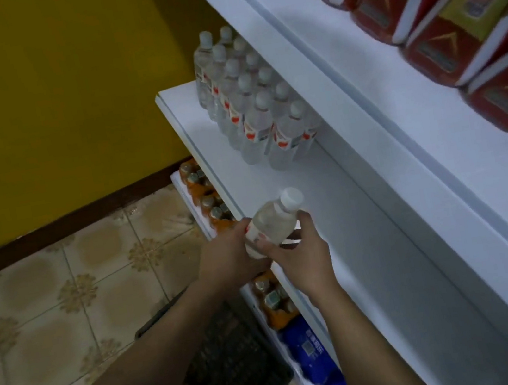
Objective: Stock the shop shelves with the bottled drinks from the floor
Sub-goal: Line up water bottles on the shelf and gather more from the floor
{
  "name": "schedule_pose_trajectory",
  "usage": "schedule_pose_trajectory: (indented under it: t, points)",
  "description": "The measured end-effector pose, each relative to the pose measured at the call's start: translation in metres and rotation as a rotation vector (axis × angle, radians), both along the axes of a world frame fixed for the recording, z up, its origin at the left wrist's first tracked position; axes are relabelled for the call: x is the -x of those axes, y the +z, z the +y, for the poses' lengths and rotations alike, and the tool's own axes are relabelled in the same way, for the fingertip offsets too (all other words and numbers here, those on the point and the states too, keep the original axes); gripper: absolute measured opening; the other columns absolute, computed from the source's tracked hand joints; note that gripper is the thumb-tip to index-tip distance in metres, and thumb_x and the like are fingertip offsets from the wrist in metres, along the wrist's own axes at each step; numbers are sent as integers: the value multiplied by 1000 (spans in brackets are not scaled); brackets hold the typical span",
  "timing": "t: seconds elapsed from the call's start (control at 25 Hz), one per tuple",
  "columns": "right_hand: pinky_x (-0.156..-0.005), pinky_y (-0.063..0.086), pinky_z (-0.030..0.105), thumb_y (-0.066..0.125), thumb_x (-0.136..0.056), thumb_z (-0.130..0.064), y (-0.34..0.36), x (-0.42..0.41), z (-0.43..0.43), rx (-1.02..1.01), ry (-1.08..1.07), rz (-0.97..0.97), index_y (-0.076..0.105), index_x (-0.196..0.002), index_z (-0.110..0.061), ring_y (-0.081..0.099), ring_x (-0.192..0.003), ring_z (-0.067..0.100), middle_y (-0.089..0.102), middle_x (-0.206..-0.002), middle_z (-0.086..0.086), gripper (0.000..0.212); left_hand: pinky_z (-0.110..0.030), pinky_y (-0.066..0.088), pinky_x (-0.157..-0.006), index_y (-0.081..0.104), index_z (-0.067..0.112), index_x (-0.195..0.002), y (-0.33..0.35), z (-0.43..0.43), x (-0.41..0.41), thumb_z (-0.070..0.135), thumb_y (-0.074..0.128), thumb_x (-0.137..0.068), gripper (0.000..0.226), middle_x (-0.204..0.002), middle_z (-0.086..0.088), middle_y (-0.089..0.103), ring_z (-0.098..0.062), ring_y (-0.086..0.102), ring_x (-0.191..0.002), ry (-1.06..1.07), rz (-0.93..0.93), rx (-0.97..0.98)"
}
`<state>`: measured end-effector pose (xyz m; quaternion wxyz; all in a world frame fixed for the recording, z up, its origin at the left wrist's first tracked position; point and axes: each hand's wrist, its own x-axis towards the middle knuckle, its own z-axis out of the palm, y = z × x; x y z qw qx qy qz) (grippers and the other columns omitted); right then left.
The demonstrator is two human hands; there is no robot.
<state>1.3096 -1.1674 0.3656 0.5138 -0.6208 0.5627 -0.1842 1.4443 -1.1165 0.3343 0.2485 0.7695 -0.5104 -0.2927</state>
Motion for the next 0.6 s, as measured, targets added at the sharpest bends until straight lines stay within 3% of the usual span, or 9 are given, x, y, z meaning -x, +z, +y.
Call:
schedule_pose_trajectory:
  t: [0.08, 0.24, 0.32, 0.4, 0.6]
  points:
    - [-80, 53, 21, 85, -73, -40, -11, -24, -23, 51, 4, 27, 45, -124, -37, 64, -106, 12, 61, -115, -13, 65, -32, 55, -82, 55, 29, -127, -12, -26, -29, 50, 76, -73, 62, -113, 9, 65, -12, 63, -99, -55, 21, -35]
    - [-85, 52, 21, 85, -74, -32, -38, -89, -63, 156, -159, 64, 49, -128, -23, 61, -104, 12, 59, -115, -10, 65, -40, 50, -98, 38, 34, -141, -47, -80, -82, 61, 70, -73, 80, -132, 15, 53, -8, 55, -116, -122, 165, -13]
    - [-75, 48, 17, 86, -73, -33, -55, -111, -84, 197, -245, 97, 53, -123, -21, 63, -99, 14, 61, -107, -9, 61, -42, 47, -101, 29, 34, -149, -57, -97, -98, 52, 74, -76, 87, -143, 7, 49, -16, 50, -127, -121, 165, 25]
    - [-78, 50, 23, 87, -71, -36, -70, -122, -106, 223, -320, 121, 54, -117, -21, 64, -96, 15, 64, -104, -8, 59, -41, 42, -107, 21, 32, -152, -62, -110, -112, 42, 73, -81, 89, -151, 3, 40, -20, 41, -136, -72, 159, 31]
    - [-73, 43, 17, 87, -71, -31, -82, -128, -155, 317, -462, 145, 56, -111, -15, 62, -87, 14, 64, -97, -7, 53, -36, 35, -113, 20, 32, -152, -84, -117, -127, 38, 69, -87, 82, -156, 3, 32, -19, 34, -141, -50, 273, 43]
